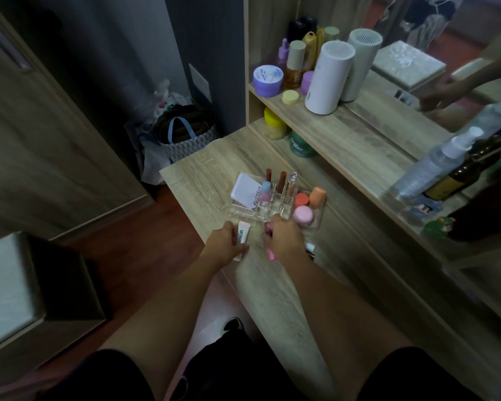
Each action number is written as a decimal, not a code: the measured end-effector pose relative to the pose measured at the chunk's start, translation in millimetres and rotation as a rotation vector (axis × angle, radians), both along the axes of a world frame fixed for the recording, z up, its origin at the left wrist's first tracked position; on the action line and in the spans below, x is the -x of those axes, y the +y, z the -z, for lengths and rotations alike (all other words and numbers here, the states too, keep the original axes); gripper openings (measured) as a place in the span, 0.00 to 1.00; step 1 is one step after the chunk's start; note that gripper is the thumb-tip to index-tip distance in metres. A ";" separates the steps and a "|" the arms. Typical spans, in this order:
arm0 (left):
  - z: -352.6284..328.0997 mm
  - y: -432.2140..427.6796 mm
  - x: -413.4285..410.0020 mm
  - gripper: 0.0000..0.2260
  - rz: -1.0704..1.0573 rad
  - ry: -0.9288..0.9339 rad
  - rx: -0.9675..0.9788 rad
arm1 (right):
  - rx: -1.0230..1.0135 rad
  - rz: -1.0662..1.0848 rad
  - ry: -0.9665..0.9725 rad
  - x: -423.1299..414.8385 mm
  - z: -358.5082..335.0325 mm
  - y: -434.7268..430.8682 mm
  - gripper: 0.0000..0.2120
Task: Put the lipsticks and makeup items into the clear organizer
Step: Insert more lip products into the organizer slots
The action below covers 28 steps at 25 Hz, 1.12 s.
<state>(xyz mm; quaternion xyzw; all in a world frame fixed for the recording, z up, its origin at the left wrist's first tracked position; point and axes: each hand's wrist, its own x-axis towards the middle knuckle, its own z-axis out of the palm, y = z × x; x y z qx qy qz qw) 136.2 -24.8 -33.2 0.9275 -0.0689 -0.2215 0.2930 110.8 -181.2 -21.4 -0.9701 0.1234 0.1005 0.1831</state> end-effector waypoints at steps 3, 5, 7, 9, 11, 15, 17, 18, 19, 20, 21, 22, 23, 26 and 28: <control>2.0 2.3 -1.7 0.17 -0.004 0.007 0.019 | 0.004 0.040 0.011 0.0 2.0 -0.5 0.13; 1.3 3.6 -3.0 0.17 0.001 0.018 0.027 | -0.034 0.076 -0.024 1.5 3.4 -1.8 0.12; -1.6 5.2 -5.3 0.17 -0.023 0.047 0.082 | -0.130 0.107 -0.078 3.5 2.8 -3.2 0.11; -7.4 7.6 -9.0 0.17 -0.061 0.084 0.169 | -0.271 0.144 -0.129 6.4 -0.3 -6.7 0.12; -16.8 10.2 -14.3 0.20 -0.058 0.119 0.260 | -0.456 0.196 -0.169 10.3 -5.5 -13.4 0.15; -44.9 8.5 -27.8 0.24 0.018 0.201 0.452 | -0.697 0.319 -0.251 16.0 -20.5 -35.6 0.18; -60.3 2.1 -34.3 0.24 0.067 0.209 0.496 | -0.773 0.376 -0.292 17.9 -31.0 -47.0 0.17; -66.6 -1.4 -37.4 0.23 0.089 0.198 0.515 | -0.812 0.422 -0.309 18.2 -35.8 -52.1 0.17; -71.8 -5.0 -41.0 0.22 0.112 0.178 0.534 | -0.834 0.462 -0.330 17.8 -40.2 -57.2 0.17; -76.6 -8.6 -44.3 0.21 0.132 0.153 0.552 | -0.836 0.487 -0.353 17.1 -43.7 -61.8 0.17; -81.2 -12.0 -47.5 0.19 0.150 0.124 0.562 | -0.825 0.504 -0.371 16.2 -46.2 -65.6 0.17; -85.4 -15.3 -50.4 0.16 0.163 0.090 0.563 | -0.813 0.525 -0.386 15.0 -48.0 -68.1 0.17; -88.7 -18.9 -53.2 0.13 0.171 0.046 0.556 | -0.794 0.548 -0.397 13.5 -48.8 -69.9 0.17; -96.4 -31.7 -58.5 0.06 0.165 -0.173 0.507 | -0.729 0.581 -0.436 9.1 -47.7 -70.8 0.17; -99.0 -40.1 -62.1 0.08 0.224 -0.345 0.434 | -0.704 0.570 -0.454 6.0 -45.6 -68.1 0.17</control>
